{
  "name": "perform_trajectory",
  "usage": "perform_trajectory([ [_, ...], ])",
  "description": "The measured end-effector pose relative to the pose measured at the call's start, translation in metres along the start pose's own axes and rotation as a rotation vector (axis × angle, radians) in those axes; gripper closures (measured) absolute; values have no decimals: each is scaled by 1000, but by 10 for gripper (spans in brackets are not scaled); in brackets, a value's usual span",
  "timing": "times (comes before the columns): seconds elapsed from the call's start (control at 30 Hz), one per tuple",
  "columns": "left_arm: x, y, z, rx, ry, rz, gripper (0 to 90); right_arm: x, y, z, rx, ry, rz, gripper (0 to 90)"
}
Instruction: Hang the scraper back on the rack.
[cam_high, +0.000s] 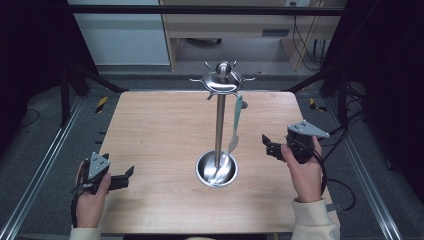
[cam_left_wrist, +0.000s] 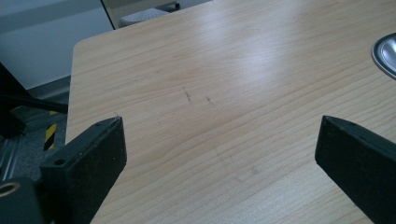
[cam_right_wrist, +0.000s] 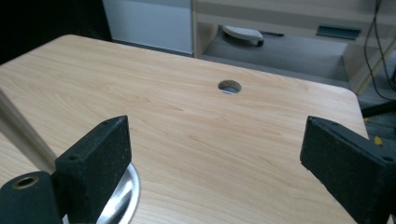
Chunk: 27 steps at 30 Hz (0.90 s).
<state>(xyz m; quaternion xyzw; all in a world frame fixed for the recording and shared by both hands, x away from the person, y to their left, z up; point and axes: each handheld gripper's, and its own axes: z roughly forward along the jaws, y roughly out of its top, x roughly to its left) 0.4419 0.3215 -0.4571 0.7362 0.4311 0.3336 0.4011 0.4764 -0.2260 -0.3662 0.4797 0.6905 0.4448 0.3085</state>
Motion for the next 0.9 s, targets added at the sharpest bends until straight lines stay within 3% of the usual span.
perform_trajectory([
  [0.27, 1, 0, 1, -1, 0, 0, 19, -7, -28, 7, 49, -31, 2, 103],
  [0.67, 0, 0, 4, 4, -4, 5, 20, -4, -77, 38, 179, 0, 35, 121],
  [0.77, -1, 1, 4, 0, -1, 9, 20, -3, -83, 44, 220, 7, 31, 121],
  [0.9, -2, 1, 5, -3, -9, 7, 21, -2, -84, 46, 229, 5, 15, 121],
])
